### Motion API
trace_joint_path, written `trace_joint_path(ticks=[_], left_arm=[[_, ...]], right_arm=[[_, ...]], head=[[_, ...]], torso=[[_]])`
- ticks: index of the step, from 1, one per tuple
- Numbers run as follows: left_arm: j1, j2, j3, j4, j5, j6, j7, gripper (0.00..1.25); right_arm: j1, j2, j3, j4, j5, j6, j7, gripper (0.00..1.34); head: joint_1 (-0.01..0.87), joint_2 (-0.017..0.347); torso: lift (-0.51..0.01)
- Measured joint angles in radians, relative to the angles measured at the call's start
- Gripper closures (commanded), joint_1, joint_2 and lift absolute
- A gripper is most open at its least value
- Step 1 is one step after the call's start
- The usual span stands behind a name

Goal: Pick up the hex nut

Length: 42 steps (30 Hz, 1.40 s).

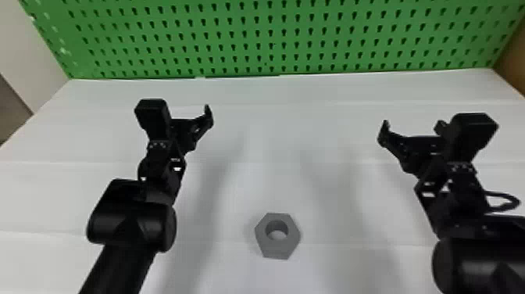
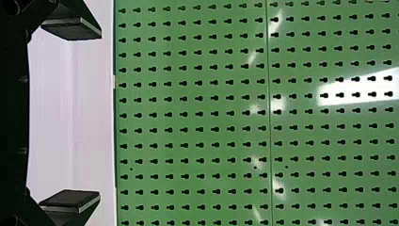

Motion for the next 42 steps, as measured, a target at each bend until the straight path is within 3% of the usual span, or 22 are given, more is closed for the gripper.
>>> trace_joint_path(ticks=[29, 42], left_arm=[[0.01, 0.0, 0.008, 0.0, 0.004, -0.003, 0.0, 0.09], [0.013, 0.0, 0.01, 0.0, 0.005, -0.004, 0.0, 0.09]], right_arm=[[0.015, 0.0, -0.002, -0.018, 0.0, 0.0, 0.0, 0.09], [0.012, 0.0, 0.029, -0.153, 0.034, 0.191, 0.001, 0.09]], head=[[0.785, 0.149], [0.785, 0.149]], torso=[[-0.086], [-0.086]])
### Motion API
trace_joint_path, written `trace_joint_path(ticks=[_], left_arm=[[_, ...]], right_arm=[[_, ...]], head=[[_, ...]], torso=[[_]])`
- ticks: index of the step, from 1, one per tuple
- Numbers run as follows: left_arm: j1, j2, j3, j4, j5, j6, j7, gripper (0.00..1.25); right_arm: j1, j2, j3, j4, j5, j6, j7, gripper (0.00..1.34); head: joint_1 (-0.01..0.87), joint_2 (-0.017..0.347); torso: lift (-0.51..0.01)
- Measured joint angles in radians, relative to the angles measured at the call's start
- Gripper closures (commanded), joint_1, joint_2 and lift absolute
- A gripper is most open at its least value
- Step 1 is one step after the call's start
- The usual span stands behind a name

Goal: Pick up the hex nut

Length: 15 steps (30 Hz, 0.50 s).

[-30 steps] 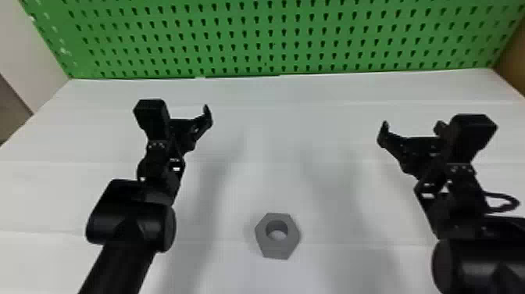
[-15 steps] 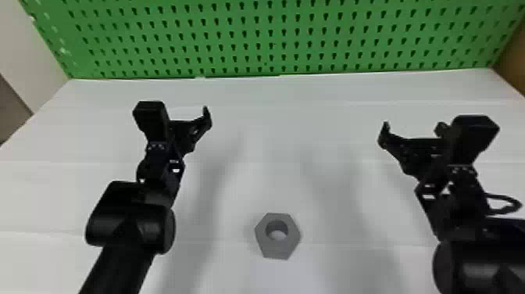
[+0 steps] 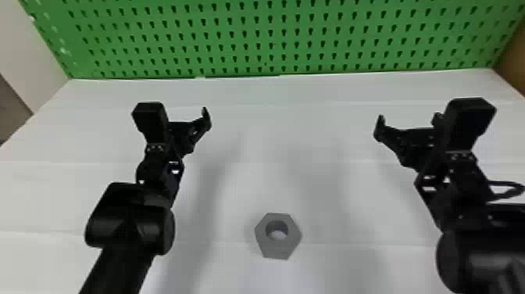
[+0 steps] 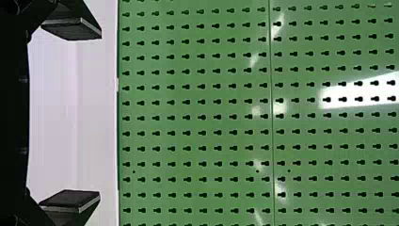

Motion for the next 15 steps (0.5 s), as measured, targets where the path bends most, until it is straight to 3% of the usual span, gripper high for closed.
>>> trace_joint_path(ticks=[15], left_arm=[[0.001, 0.0, 0.003, 0.0, -0.002, 0.001, 0.0, 0.09]], right_arm=[[-0.063, -0.01, 0.047, -0.16, 0.005, 0.389, 0.01, 0.09]], head=[[0.785, 0.149]], torso=[[-0.086]])
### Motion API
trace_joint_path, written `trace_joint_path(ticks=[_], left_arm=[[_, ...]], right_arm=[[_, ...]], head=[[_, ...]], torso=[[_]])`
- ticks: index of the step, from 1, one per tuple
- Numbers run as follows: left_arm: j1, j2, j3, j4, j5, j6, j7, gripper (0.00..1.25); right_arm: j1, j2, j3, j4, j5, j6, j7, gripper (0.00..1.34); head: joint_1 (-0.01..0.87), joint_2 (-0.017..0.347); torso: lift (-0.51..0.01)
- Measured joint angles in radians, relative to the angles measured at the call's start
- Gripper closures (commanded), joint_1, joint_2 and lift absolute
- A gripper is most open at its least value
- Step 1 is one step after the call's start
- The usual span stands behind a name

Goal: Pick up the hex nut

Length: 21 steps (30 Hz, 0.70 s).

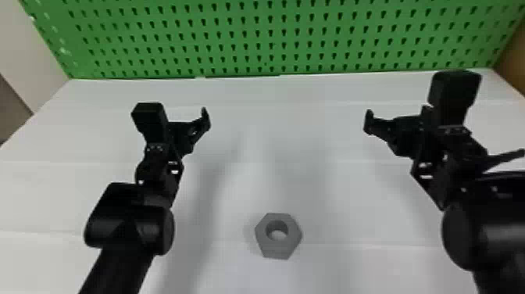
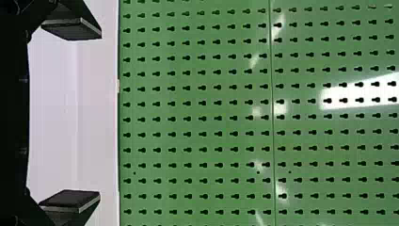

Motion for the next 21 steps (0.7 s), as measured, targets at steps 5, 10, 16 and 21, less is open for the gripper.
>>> trace_joint_path(ticks=[5, 10, 16, 21], left_arm=[[0.001, 0.0, 0.0, 0.0, 0.0, 0.0, 0.0, 0.09], [0.001, 0.0, 0.001, 0.0, -0.001, 0.0, 0.0, 0.09], [0.001, 0.0, 0.001, 0.0, -0.001, 0.0, 0.0, 0.09], [0.001, 0.0, 0.0, 0.0, -0.001, 0.0, 0.0, 0.09]], right_arm=[[-0.024, -0.012, 0.014, -0.033, 0.003, 0.104, 0.019, 0.09], [-0.045, -0.02, 0.033, -0.057, 0.008, 0.174, 0.043, 0.09], [-0.086, -0.024, 0.058, -0.09, 0.034, 0.316, 0.091, 0.09], [-0.12, -0.027, 0.079, -0.123, 0.047, 0.45, 0.102, 0.09]], head=[[0.785, 0.149], [0.785, 0.149], [0.785, 0.149], [0.785, 0.149]], torso=[[-0.086], [-0.086], [-0.086], [-0.086]])
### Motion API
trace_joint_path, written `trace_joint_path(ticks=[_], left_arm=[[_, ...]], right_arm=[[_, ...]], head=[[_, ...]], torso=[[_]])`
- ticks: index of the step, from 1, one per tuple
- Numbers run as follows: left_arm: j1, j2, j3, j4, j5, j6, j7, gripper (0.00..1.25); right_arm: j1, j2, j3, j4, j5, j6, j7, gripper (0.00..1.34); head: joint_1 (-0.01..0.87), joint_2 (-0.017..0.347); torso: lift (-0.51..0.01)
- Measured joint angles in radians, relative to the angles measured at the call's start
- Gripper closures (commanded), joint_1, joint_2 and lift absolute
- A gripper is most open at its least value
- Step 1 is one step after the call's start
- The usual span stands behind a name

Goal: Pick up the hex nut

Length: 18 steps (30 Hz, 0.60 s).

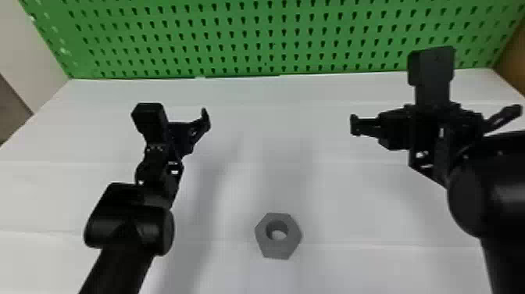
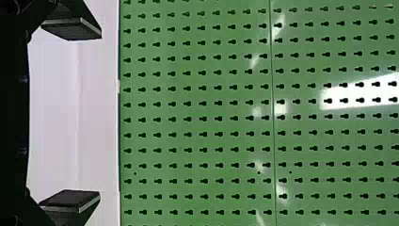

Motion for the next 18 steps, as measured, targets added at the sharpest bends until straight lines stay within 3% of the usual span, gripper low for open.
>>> trace_joint_path(ticks=[18], left_arm=[[-0.002, 0.0, 0.005, 0.0, -0.003, 0.0, 0.0, 0.09]], right_arm=[[-0.129, -0.01, 0.077, -0.024, -0.059, 0.37, 0.002, 0.09]], head=[[0.785, 0.149]], torso=[[-0.086]])
